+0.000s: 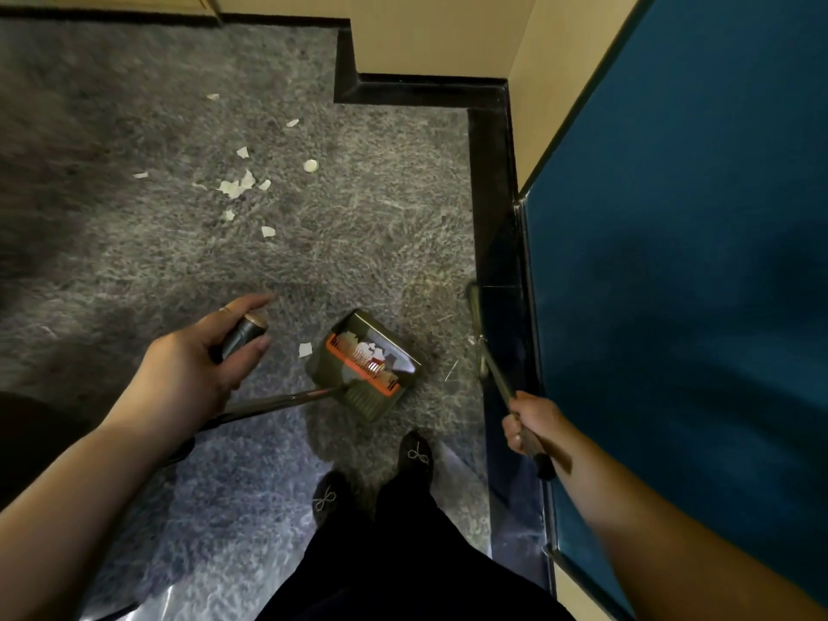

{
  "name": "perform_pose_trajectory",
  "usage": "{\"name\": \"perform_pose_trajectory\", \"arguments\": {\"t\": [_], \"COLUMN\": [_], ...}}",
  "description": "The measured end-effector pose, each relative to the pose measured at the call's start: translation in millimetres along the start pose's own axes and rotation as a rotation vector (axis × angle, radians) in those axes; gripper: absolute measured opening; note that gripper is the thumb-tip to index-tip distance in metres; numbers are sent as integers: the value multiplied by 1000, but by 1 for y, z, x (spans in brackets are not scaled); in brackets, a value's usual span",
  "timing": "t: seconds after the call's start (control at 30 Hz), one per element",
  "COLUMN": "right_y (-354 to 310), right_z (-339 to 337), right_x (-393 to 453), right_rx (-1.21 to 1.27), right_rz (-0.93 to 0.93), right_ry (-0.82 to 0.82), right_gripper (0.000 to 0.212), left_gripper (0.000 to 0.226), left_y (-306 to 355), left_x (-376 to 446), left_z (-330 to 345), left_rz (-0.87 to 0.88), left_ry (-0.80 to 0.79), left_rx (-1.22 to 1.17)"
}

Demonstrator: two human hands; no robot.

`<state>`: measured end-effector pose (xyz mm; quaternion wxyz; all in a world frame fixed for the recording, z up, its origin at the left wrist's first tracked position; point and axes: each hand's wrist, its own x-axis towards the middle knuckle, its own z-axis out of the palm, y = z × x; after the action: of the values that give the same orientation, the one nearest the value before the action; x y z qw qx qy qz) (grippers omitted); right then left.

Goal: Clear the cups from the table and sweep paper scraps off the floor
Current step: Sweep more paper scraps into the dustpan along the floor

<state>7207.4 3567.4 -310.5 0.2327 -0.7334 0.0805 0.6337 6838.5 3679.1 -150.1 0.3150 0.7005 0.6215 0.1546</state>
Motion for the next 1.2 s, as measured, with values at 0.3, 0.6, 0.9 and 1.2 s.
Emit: {"name": "perform_pose_trajectory", "arguments": {"t": [0.3, 0.6, 0.9, 1.2], "right_y": [-23, -35, -23, -37], "right_z": [81, 139, 160, 199], "right_x": [-12, -23, -34, -31], "right_rx": [-121, -225, -361, -400], "right_rz": [5, -13, -97, -5], "right_ry": [-176, -248, -179, -164], "right_gripper": [19, 23, 42, 38], "left_gripper": [50, 58, 46, 44], "left_y": [-15, -65, -125, -170], "left_x": [-23, -59, -60, -28], "left_z": [-31, -61, -77, -87], "left_rz": [-80, -140, -182, -215], "left_ry": [107, 170, 79, 1], "left_rx": [-41, -74, -33, -4]}}
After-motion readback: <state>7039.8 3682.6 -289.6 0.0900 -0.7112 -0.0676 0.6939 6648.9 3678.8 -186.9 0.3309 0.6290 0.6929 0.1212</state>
